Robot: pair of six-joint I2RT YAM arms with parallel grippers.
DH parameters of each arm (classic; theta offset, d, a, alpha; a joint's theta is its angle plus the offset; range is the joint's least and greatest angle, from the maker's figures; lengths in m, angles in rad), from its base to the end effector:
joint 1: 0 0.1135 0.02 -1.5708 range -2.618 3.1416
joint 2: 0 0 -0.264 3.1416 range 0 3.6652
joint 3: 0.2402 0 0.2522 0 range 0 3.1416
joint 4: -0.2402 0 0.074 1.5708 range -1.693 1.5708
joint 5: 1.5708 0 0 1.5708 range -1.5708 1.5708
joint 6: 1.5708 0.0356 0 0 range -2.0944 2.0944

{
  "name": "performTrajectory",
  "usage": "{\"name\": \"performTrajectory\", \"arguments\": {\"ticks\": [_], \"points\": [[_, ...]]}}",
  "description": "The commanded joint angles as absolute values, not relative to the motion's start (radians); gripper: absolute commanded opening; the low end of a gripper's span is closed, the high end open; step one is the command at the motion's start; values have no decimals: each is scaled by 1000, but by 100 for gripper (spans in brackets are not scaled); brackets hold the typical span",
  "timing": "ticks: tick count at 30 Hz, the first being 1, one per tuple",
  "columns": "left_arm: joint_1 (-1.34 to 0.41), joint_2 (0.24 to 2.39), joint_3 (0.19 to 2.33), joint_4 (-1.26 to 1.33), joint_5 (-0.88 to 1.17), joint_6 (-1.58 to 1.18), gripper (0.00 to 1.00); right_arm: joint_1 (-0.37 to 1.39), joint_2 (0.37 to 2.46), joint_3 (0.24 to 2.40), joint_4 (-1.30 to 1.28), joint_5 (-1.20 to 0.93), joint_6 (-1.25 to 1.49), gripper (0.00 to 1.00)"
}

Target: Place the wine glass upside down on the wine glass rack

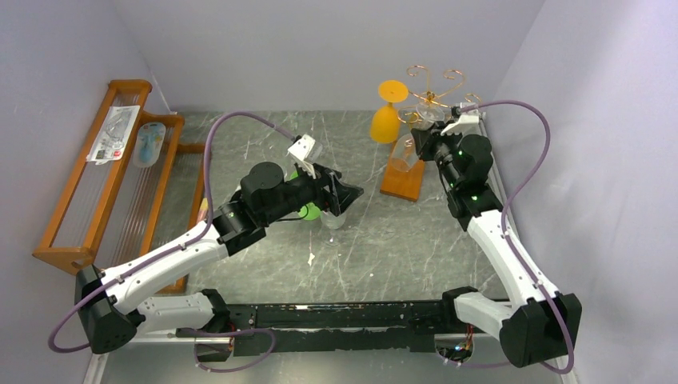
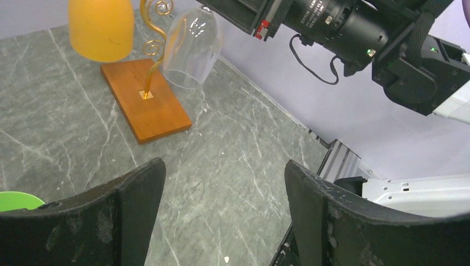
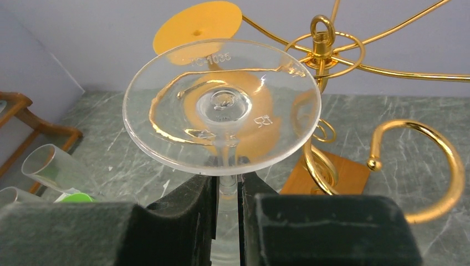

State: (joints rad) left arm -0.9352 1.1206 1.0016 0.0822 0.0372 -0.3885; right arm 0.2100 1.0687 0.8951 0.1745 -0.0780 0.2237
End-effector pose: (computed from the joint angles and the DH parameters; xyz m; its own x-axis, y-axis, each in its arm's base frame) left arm 0.1562 -0.2140 0.3777 -0.3332 -0.1860 -0.9243 0.7564 0.5326 -0.3798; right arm 0.2479 0.0557 0.3618 -0.0621 0.2129 -0.9751 -0.2771 0.9349 0.2218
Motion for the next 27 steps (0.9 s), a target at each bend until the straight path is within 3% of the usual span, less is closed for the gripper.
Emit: {"name": "performTrajectory", "arguments": {"ticks": [1, 19, 27], "points": [[-942, 1134, 1042, 61, 19, -377, 82, 192, 1113, 949, 198, -120, 233, 0], [-942, 1156, 1063, 34, 17, -373, 82, 177, 1278, 1081, 112, -166, 223, 0], [-942, 1161, 1070, 18, 20, -377, 82, 153, 1330, 1120, 96, -304, 123, 0]]}}
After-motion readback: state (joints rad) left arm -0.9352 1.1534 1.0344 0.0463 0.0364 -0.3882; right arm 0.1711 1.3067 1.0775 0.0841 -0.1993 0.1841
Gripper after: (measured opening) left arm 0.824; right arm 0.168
